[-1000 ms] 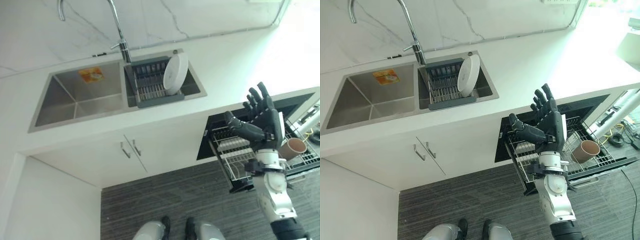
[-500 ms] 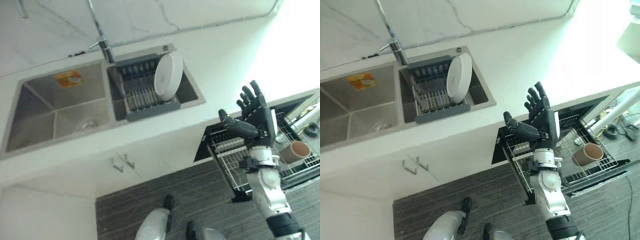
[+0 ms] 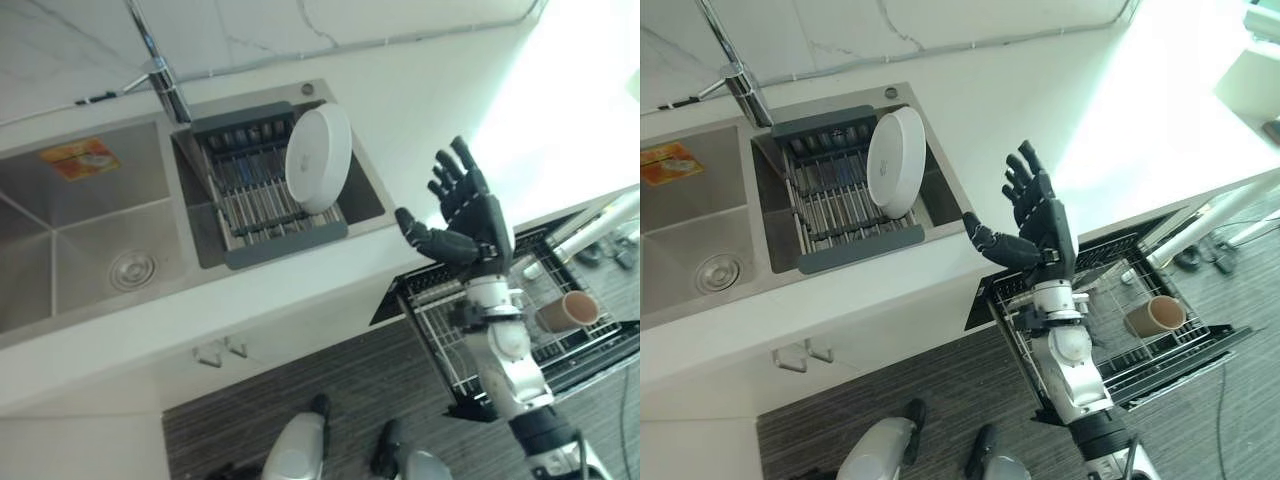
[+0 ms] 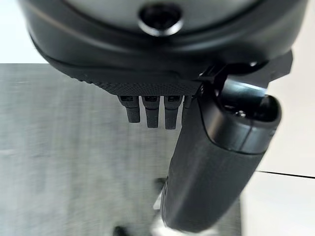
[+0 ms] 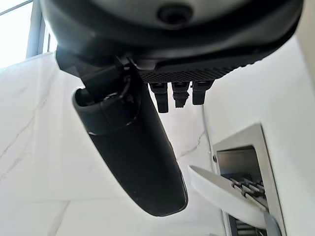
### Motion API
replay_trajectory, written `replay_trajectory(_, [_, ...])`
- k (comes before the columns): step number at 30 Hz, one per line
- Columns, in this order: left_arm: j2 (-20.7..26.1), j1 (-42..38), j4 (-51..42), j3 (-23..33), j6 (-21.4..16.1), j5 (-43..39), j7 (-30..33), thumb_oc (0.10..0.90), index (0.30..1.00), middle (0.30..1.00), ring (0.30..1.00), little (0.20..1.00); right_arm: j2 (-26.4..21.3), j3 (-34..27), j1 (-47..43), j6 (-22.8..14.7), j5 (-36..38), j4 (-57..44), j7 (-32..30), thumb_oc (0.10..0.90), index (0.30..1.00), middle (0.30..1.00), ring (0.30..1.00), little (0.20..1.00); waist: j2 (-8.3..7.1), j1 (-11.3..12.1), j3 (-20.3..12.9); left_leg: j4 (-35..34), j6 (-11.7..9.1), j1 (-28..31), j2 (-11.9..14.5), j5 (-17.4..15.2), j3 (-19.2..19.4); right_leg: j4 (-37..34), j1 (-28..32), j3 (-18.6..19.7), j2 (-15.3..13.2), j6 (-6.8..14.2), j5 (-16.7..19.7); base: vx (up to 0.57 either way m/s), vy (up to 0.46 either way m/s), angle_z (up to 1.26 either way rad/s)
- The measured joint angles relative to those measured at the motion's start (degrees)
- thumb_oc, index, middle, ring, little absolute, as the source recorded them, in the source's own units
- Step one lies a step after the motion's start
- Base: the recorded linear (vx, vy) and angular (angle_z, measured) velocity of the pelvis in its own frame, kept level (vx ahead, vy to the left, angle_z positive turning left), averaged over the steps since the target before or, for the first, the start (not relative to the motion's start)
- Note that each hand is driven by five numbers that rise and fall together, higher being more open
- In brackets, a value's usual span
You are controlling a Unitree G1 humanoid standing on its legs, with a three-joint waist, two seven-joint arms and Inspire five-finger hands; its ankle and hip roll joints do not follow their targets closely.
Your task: Place the dishes in the dishwasher.
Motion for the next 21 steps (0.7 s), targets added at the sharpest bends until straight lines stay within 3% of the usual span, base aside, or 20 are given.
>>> replay_trajectory(4, [-2.78,2.80,2.22,0.05,1.65,0.42,0.66,0.800,0.900,0.900,0.900,0.900,-0.68,-1.70,0.48,0.05,0.74,-0.06,-0.45,0.800,0.900,0.900,0.900,0.900,0.54,0.00,-0.15,0.18,-0.10,-0.23,0.42,-0.25,-0.17,1.38,-0.63,-0.15,0.18,-0.68,-1.46,0.12,0.036,0.02])
replay_trajectory(9, [-2.52,1.60,1.50,-0.06,-0.83,2.67,1.07,0.800,0.900,0.900,0.900,0.900,-0.68,-1.61,0.43,1.63,2.32,-0.90,-0.51,0.800,0.900,0.900,0.900,0.900,2.88,-0.17,-1.55,0.27,0.17,-0.03,-0.53,-0.45,-0.47,2.59,-0.54,-0.45,-0.87,-0.86,-2.08,0.16,0.062,0.08])
replay_trajectory(21, [1.32,-3.50,-8.35,-8.03,-3.12,5.47,-0.36,0.800,0.900,0.900,0.900,0.900,1.00,1.39,-6.53,4.73,4.41,-1.00,-4.02,0.800,0.900,0.900,0.900,0.900,2.34,0.12,-1.01,1.13,0.46,-1.69,-0.67,-0.15,-1.00,2.77,-1.75,-0.95,-0.96,-0.48,-1.86,0.06,0.015,0.02])
